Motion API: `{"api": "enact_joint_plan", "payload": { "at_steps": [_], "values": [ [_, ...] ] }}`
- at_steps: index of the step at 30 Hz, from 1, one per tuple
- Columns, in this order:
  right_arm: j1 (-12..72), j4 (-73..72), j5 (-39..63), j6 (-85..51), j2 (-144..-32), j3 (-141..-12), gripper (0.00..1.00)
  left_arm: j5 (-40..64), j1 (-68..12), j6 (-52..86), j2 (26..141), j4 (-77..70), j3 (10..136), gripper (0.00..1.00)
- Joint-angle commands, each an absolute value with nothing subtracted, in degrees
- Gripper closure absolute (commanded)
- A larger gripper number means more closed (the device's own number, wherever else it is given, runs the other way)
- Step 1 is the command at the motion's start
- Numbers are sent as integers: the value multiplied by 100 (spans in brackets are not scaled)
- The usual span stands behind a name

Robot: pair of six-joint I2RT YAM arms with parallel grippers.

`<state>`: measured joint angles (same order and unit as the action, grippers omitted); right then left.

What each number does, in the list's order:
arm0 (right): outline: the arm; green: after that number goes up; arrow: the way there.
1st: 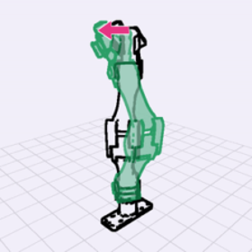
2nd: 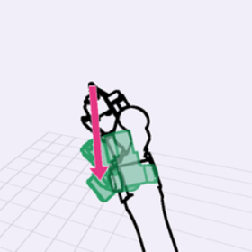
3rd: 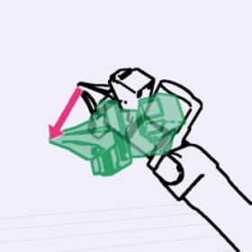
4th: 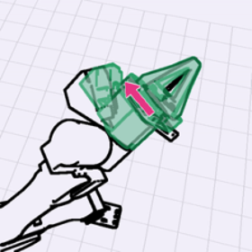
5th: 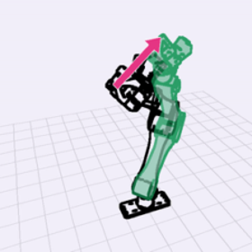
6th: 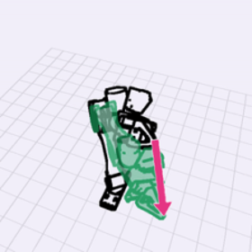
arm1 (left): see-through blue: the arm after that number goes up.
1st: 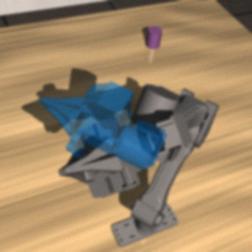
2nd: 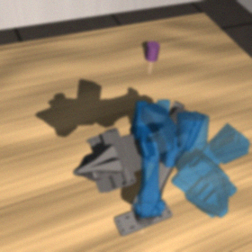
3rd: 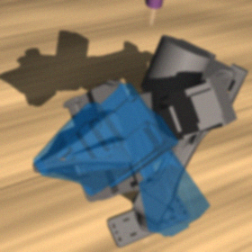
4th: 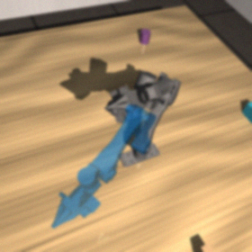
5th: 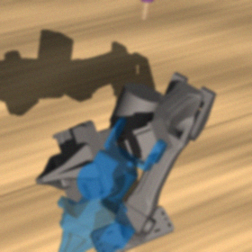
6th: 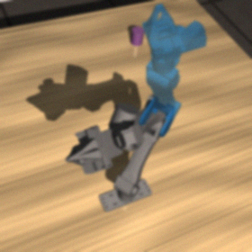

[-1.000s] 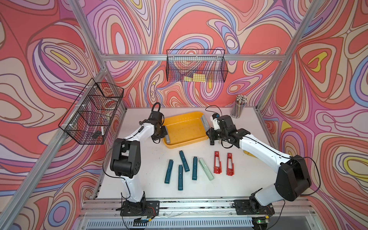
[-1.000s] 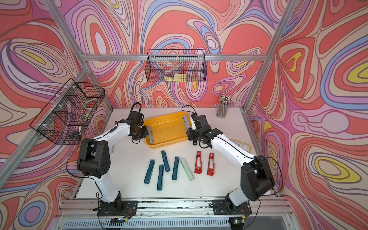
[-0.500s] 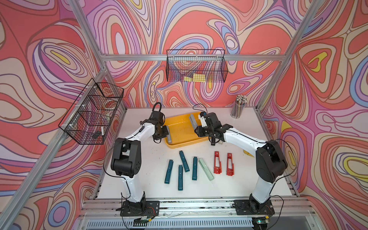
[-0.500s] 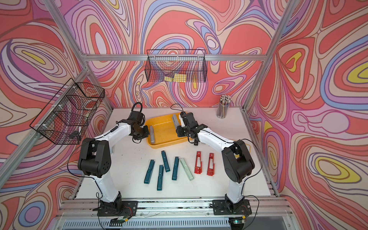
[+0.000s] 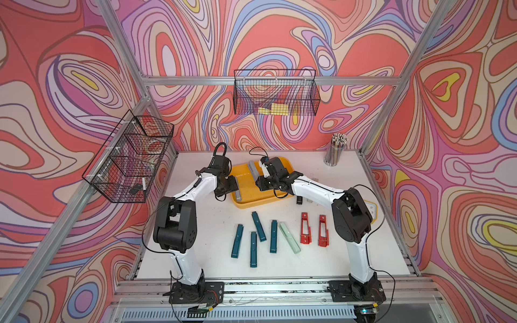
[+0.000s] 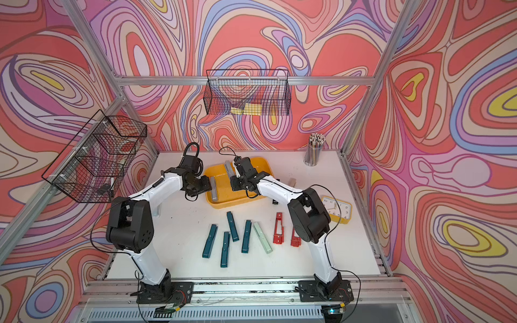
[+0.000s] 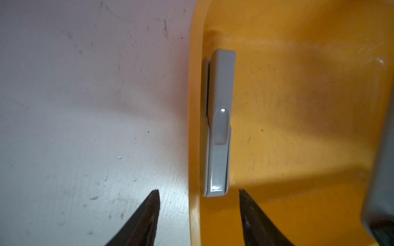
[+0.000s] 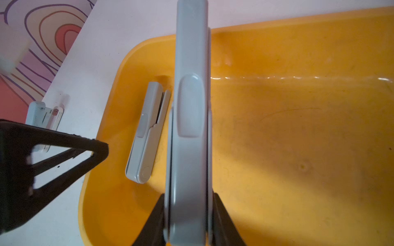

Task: Put the pruning pliers into the storage box
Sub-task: Place the pruning pliers in the storage box.

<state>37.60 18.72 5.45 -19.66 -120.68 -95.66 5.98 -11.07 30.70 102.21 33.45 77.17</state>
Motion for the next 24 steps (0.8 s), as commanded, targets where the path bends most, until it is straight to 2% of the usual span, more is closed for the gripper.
{"api": "enact_joint_plan", "payload": {
  "at_steps": [1,9,24],
  "values": [
    [3834,1859,437,-2034,-12256,-9878,100,444,-1125,2937,9752,3535,7565,31],
    [4005,2099,159,-2188,-12765,-10385,100,619,-1107,2881,9281,3595,7351,18],
    [4147,2272,5,-2166,-13392,-10770,100,765,-1055,2965,8950,3402,6821,16]
  ]
}}
